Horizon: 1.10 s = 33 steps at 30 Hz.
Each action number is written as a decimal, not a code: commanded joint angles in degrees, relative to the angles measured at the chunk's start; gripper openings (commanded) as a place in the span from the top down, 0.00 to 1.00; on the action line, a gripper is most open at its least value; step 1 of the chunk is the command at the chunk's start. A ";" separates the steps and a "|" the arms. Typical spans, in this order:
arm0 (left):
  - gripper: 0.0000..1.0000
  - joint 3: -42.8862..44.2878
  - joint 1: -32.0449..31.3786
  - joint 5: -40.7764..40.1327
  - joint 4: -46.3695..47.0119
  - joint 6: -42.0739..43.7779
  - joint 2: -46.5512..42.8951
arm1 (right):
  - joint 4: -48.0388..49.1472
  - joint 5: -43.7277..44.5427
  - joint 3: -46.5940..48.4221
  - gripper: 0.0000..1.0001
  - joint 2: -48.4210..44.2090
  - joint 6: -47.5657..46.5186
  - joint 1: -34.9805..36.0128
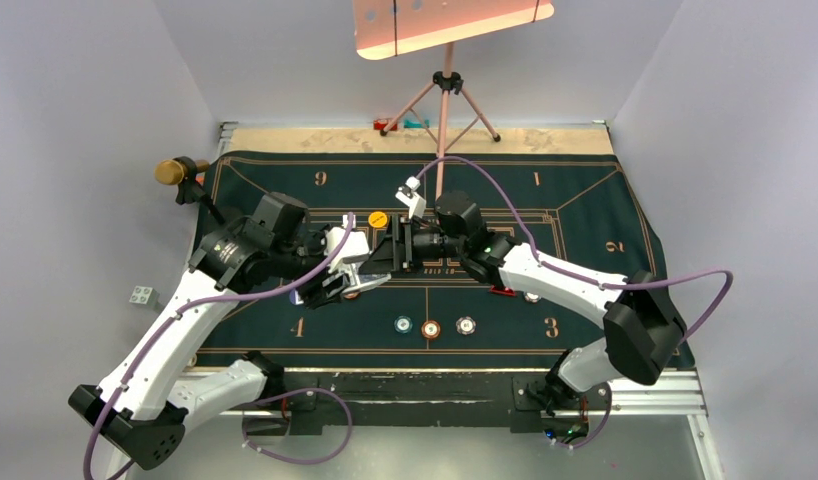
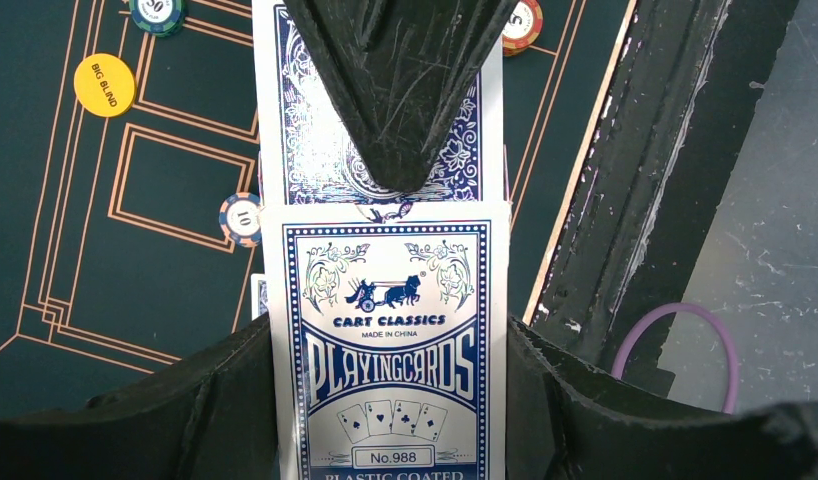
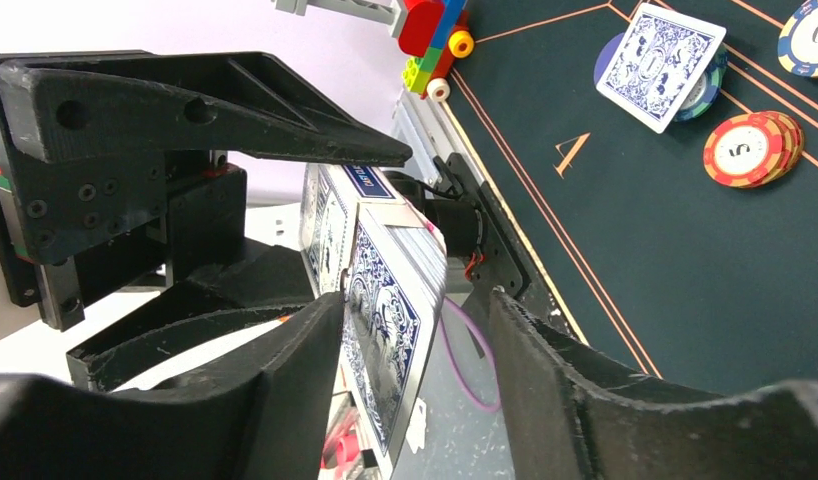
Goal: Distribute texas hold em gaming equipment
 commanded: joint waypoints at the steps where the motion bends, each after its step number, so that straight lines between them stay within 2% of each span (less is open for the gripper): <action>1: 1.00 1.22 0.54 1.56 1.81 -1.03 -1.19 | -0.32 -1.62 -0.18 0.43 -0.91 -0.29 -0.18; 5: 1.00 1.66 0.53 1.87 1.58 -1.27 -1.26 | -0.50 -1.62 -1.39 0.49 -2.37 -0.37 -1.38; 22: 1.00 2.89 0.53 3.07 1.32 -1.99 -0.98 | -4.99 -1.80 -2.24 0.47 -5.79 -3.20 -4.97; 33: 1.00 3.18 0.62 3.24 0.95 -2.07 -0.90 | -8.43 -1.71 -1.69 0.54 -7.41 -5.41 -6.96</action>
